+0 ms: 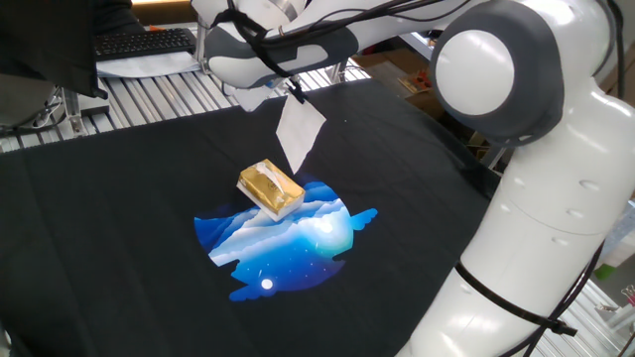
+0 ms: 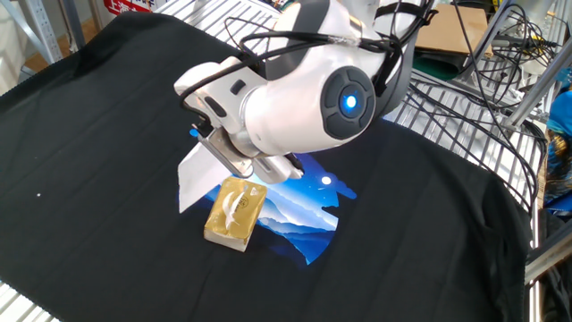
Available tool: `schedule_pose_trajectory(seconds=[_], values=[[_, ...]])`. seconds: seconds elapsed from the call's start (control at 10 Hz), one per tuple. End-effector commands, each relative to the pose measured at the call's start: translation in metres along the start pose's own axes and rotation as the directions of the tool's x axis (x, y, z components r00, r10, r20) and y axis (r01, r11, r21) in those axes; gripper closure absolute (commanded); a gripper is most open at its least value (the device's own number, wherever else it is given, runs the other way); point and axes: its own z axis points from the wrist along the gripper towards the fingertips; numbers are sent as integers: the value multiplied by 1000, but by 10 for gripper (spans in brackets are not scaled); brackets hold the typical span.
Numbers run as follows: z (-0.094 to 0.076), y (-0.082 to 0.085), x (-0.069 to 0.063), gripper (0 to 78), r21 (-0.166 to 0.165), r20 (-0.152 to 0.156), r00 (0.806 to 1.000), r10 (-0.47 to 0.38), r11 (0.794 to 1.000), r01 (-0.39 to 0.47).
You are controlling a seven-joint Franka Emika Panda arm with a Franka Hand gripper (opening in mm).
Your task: Pull out a napkin
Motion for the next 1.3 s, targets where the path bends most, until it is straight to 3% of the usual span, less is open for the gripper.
schedule_pose_trajectory(seconds=[0.1,1.3], values=[[0,-3,-2,761,-7,2,1000,1,1000,-1],[2,-7,-1,761,-13,5,1000,-10,1000,10]])
